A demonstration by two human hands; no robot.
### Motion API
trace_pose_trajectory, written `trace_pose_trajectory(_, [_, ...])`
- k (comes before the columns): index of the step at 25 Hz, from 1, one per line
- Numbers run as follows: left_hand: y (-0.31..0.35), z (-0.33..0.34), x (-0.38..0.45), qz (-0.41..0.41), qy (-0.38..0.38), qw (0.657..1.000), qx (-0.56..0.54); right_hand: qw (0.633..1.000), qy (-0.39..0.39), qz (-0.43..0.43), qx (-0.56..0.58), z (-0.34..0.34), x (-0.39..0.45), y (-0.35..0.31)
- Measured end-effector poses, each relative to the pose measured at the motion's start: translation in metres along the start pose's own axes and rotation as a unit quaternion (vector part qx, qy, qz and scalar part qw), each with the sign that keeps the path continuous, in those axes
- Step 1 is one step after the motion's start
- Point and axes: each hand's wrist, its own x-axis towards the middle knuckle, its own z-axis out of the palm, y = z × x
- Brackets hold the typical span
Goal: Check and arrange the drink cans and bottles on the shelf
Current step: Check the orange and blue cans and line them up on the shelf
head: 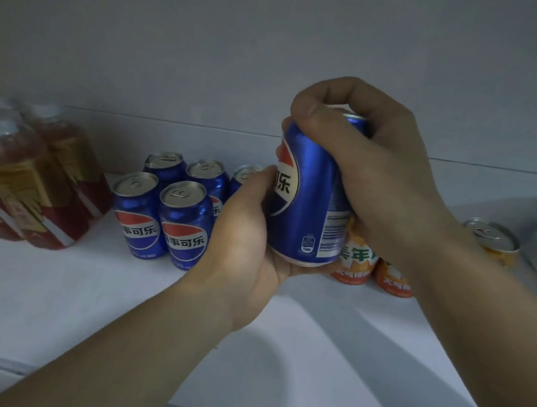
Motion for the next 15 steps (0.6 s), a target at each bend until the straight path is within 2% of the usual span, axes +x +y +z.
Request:
trace_pose_trajectory(4, [-0.010, -0.006, 0.007, -0.005, 0.033, 0.999, 0.017, 0.999, -0.034, 0.025, -0.018, 0.005, 0.002, 0.012])
trace_pose_trajectory(7, [-0.013, -0.012, 0.013, -0.013, 0.008, 1.000, 0.021, 0.997, -0.053, 0.041, 0.023, 0.003, 0.003, 0.022])
trace_pose_trajectory(9, [-0.012, -0.017, 0.016, -0.017, -0.010, 1.000, 0.005, 0.998, -0.038, 0.022, 0.040, 0.002, 0.003, 0.026])
trace_pose_trajectory(12, [-0.014, -0.024, 0.018, 0.051, -0.040, 0.998, -0.001, 0.999, -0.005, -0.009, 0.037, 0.003, 0.002, 0.028])
trace_pose_trajectory(15, [-0.013, -0.027, 0.018, 0.110, -0.040, 0.993, 0.026, 0.999, -0.010, 0.013, 0.044, 0.003, 0.002, 0.027])
